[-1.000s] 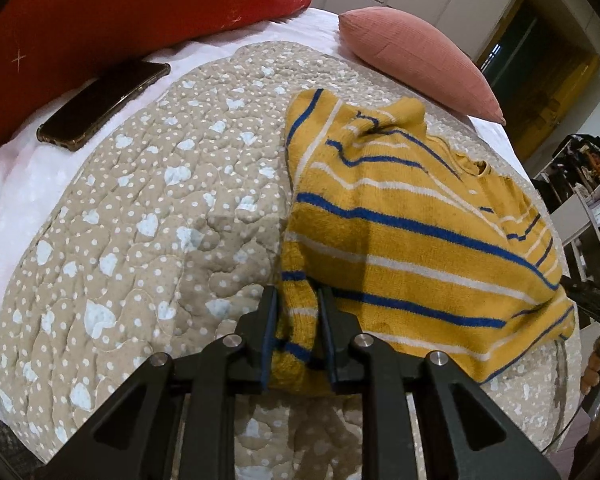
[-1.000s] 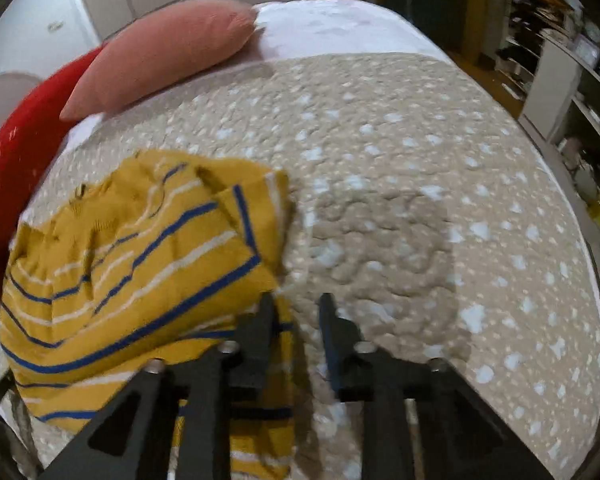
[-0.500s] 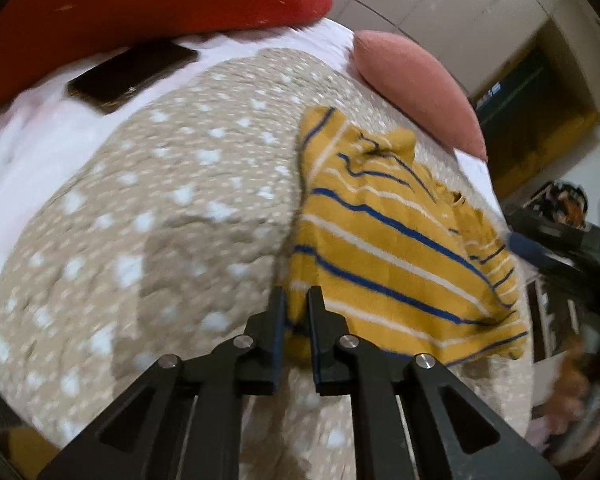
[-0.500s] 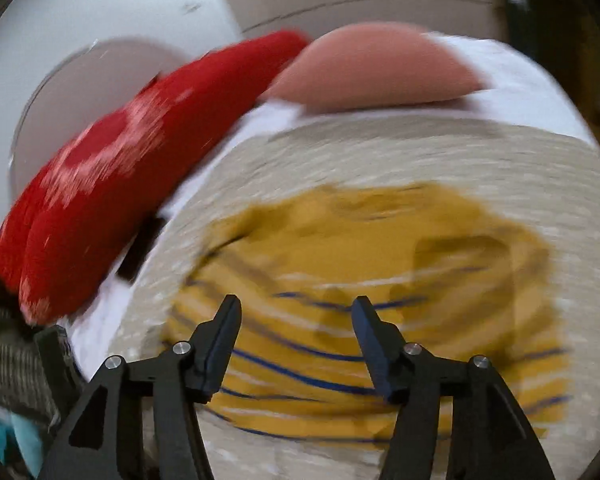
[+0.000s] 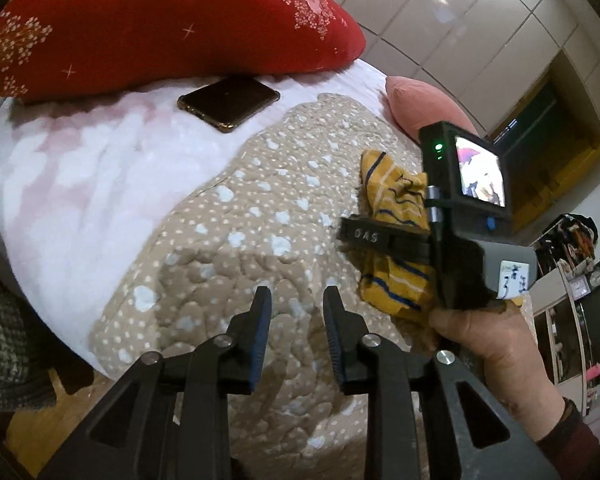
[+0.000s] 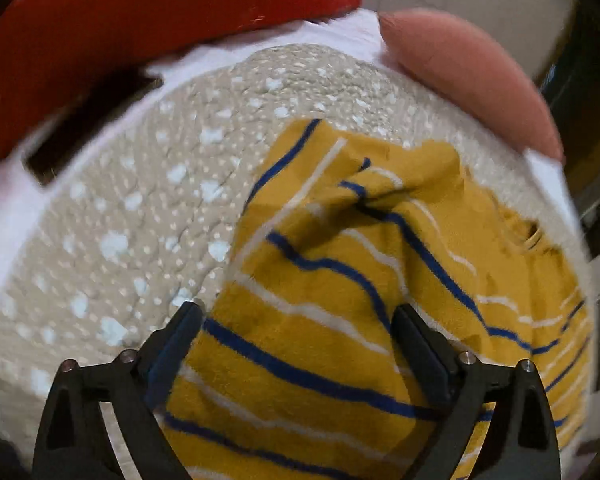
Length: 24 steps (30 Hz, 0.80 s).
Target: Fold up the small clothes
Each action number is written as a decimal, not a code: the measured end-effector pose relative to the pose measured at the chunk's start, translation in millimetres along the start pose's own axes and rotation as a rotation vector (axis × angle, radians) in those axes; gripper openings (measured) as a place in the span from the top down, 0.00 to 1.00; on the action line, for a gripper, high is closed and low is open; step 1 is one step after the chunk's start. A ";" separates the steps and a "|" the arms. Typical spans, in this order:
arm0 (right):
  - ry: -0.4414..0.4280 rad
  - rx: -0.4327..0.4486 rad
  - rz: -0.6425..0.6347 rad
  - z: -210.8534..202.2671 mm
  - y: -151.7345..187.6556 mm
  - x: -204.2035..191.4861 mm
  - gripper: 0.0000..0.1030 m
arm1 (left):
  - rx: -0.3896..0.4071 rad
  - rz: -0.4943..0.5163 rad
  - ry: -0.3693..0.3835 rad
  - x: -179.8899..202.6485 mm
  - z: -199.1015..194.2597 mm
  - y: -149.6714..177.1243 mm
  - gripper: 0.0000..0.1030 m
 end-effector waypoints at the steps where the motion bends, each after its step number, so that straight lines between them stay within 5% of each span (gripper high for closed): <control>1: 0.014 0.005 0.014 -4.2 -0.3 3.2 0.29 | -0.004 -0.002 -0.002 -0.6 -0.3 1.1 0.76; 4: -0.059 0.017 0.080 -19.5 -3.1 22.4 0.67 | -0.009 -0.005 -0.013 -0.7 -3.4 4.2 0.76; 6: -0.187 0.045 0.163 -34.7 -5.1 47.1 0.72 | -0.006 0.003 -0.017 4.3 -6.9 5.5 0.76; 11: -0.358 0.153 0.369 -81.5 -1.9 136.4 0.74 | -0.006 0.062 -0.013 37.3 -11.9 7.8 0.76; 16: -0.394 0.224 0.580 -93.6 35.9 260.3 0.75 | -0.023 0.156 -0.024 86.5 -6.8 18.0 0.76; 20: -0.385 0.226 0.793 -73.4 105.8 355.1 0.76 | -0.049 0.231 -0.032 125.0 4.6 29.2 0.76; 24: -0.490 0.184 0.920 -34.9 162.1 387.3 0.72 | -0.098 0.309 -0.027 168.1 24.9 44.3 0.76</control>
Point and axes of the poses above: each gripper's, at about its wrist camera, not at the fingertips, and z roughly the way its jaws point, x to its right, y to its underside, the point moved 7 cm from there along z, roughly the way its jaws point, and after that the axes turned 2 degrees about -y, right-handed, at the moved point
